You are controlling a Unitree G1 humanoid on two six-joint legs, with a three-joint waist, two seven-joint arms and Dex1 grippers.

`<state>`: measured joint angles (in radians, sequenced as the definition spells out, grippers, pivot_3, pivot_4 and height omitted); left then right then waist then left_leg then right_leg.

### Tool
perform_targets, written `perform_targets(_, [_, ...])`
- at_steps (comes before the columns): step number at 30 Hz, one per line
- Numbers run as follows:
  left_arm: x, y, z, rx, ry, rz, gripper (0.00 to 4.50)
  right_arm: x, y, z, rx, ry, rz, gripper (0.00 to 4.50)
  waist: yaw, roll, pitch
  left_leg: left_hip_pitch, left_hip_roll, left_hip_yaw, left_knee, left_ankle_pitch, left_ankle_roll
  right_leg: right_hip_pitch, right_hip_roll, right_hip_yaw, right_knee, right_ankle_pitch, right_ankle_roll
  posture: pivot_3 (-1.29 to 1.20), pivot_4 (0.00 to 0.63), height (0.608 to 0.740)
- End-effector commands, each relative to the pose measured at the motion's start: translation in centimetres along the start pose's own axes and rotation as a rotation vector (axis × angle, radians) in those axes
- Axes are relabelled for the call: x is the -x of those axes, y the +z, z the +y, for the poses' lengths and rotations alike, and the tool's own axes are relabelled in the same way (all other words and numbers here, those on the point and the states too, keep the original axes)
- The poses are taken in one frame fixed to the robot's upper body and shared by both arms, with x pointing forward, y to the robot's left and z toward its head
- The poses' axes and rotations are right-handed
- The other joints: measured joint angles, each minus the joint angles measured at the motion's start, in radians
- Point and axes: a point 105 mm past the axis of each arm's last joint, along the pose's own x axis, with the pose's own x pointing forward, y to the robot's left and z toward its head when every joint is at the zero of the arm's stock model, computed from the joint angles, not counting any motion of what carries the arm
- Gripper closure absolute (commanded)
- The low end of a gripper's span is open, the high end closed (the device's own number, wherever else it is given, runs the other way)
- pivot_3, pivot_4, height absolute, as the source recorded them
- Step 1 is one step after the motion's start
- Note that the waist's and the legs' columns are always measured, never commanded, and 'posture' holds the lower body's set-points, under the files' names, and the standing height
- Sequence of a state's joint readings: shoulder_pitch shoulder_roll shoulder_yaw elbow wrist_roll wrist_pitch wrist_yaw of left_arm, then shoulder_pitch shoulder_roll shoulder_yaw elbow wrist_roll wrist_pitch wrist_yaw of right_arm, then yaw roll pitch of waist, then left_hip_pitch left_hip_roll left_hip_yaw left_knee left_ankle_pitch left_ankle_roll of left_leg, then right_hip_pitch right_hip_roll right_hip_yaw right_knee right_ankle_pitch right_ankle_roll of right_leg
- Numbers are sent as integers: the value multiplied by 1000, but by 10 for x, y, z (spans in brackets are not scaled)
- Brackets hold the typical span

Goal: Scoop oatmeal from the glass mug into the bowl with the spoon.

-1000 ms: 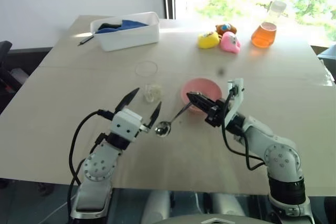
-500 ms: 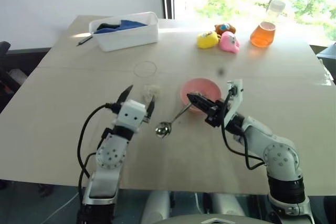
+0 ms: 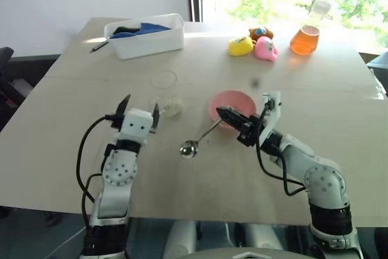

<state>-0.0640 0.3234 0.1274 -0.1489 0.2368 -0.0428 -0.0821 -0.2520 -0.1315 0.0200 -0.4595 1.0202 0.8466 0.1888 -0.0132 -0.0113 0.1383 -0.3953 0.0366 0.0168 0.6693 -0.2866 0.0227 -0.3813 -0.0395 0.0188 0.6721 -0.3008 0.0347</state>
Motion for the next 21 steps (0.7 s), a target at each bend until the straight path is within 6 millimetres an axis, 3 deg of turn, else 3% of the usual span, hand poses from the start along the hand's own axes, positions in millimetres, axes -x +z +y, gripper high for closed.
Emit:
perform_targets(1, [-8,1,11,4,26,-22,707,-1,10,10,15,48,-40,4500,0,0,0,0,0,0,0,0,0,0,0,0,0,0,0,0,150,740])
perform_targets(6, [-18,-7,8,20,7,-14,707,-3,10,11,13,50,-42,4500,-1,0,0,0,0,0,0,0,0,0,0,0,0,0,0,0,150,740])
perform_targets(15, [-35,11,14,-16,14,-82,707,-2,10,10,2,40,-48,4500,0,0,0,-1,0,0,0,0,0,-1,0,0,0,0,0,0,150,740])
perform_targets(21, [-40,24,15,-141,-20,-124,707,-2,10,9,-6,40,-52,4500,0,0,0,-2,0,0,0,0,0,-2,0,0,0,0,0,0,150,740])
